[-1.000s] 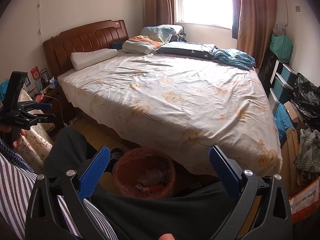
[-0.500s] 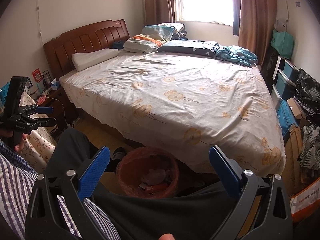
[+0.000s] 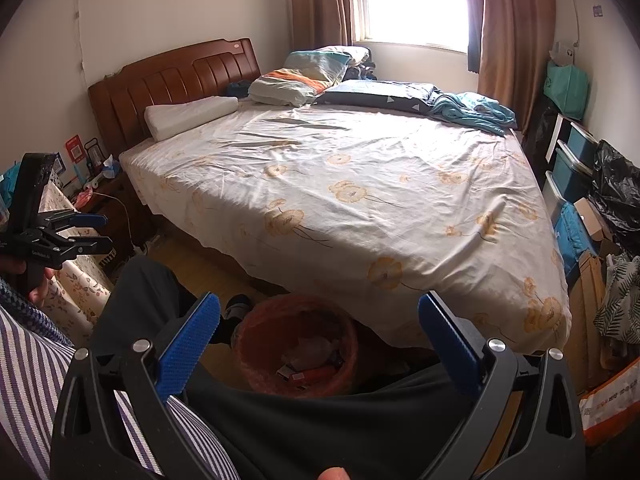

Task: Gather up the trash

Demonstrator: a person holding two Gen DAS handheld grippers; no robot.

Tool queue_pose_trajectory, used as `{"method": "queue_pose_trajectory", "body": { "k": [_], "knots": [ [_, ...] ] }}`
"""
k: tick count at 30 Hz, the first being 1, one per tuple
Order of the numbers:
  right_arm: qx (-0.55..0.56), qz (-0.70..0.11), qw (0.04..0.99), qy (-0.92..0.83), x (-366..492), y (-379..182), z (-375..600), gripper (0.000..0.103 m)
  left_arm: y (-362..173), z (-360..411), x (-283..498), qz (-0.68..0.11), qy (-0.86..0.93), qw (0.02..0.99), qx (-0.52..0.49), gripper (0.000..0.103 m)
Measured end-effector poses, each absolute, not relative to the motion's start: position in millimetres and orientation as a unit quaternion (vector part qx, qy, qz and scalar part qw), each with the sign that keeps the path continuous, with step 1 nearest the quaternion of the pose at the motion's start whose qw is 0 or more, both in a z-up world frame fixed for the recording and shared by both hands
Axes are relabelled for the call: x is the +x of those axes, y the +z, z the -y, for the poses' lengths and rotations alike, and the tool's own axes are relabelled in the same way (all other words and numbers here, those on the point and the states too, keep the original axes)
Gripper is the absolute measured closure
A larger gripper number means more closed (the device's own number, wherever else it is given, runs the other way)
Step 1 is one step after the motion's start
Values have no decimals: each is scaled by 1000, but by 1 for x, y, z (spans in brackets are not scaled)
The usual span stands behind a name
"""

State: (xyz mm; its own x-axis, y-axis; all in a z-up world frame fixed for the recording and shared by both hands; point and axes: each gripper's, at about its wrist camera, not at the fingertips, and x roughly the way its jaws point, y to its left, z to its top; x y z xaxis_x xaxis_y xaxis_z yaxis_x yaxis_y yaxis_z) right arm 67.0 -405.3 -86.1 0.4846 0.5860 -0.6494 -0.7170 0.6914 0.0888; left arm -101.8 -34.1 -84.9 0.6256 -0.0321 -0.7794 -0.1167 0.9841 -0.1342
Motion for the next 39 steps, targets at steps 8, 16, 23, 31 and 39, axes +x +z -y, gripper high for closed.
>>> {"method": "queue_pose_trajectory", "body": {
  "k": [8,16,23,31,39],
  "knots": [
    [-97,-335,856,380,67,-85,405,5,-87,34,-101,-434,25,897,-84,6],
    [-100,-334,856,382,68,-86,404,5,-86,34,-101,-434,24,897,-84,6],
    [-101,-334,855,383,70,-86,403,5,-86,33,-101,-434,24,897,-83,6],
    [-101,-333,856,384,70,-86,403,5,-84,33,-102,-432,26,898,-80,6],
    [-101,-331,855,385,70,-87,403,5,-83,33,-101,-431,27,899,-79,6]
  ]
}}
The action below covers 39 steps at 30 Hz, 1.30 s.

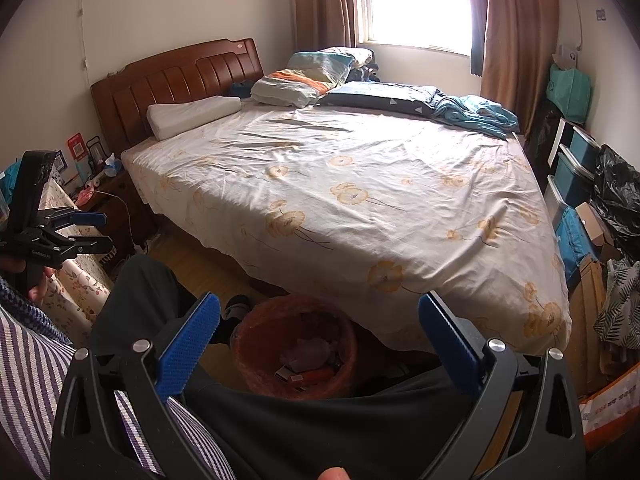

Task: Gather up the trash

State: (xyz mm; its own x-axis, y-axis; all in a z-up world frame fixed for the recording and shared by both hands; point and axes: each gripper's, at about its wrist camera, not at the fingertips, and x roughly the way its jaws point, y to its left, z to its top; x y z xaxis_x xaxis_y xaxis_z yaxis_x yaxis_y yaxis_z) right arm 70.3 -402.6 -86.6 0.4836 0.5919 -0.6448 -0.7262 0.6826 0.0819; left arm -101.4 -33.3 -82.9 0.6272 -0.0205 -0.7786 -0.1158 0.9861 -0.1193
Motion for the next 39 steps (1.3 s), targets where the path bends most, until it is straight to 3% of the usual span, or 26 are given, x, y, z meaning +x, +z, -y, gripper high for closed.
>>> {"method": "queue_pose_trajectory", "body": {
  "k": [39],
  "knots": [
    [-101,-329,856,386,70,-87,404,5,-80,31,-99,-428,26,900,-76,6]
  ]
}}
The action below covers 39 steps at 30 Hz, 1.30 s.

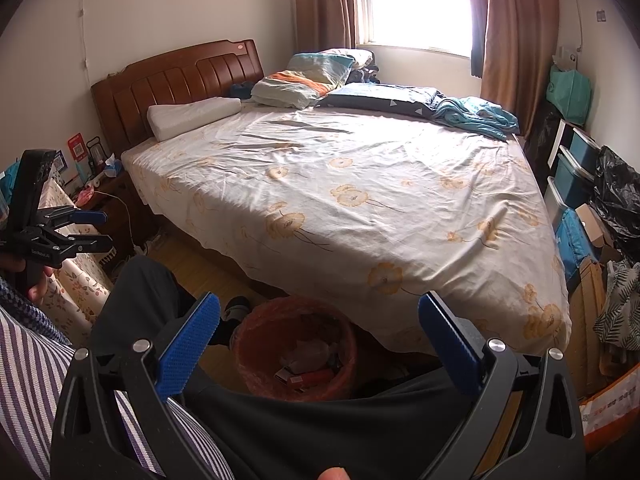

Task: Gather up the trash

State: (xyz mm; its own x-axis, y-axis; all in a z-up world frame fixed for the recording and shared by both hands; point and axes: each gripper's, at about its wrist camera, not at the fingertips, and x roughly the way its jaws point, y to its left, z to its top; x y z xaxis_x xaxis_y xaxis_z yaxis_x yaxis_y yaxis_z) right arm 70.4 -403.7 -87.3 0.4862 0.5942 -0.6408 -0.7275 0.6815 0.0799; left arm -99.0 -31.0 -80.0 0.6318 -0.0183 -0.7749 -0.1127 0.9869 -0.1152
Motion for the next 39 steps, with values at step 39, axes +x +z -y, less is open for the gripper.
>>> {"method": "queue_pose_trajectory", "body": {
  "k": [39],
  "knots": [
    [-104,-327,856,387,72,-85,405,5,-78,32,-98,-424,23,902,-71,6]
  ]
}}
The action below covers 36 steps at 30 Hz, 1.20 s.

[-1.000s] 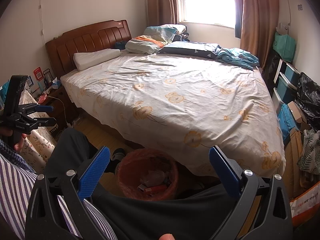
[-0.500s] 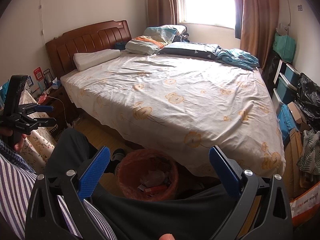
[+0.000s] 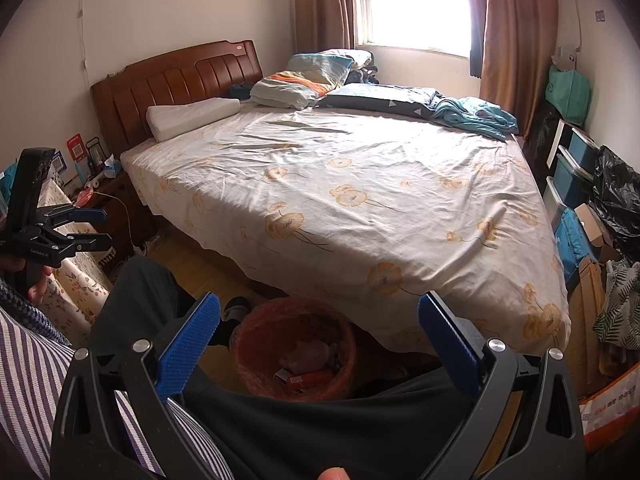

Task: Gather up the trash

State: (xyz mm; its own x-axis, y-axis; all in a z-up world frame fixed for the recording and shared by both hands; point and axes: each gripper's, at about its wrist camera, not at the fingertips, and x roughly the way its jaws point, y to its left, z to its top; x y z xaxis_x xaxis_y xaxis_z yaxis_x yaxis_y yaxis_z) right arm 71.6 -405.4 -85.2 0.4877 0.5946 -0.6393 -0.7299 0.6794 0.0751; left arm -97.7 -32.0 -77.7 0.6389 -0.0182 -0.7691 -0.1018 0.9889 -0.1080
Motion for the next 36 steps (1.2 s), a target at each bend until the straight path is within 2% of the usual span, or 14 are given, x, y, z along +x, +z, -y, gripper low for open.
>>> {"method": "queue_pose_trajectory", "body": {
  "k": [36],
  "knots": [
    [-102,-326,857,386,71,-85,406,5,-78,31,-101,-420,20,904,-71,6]
  ]
}}
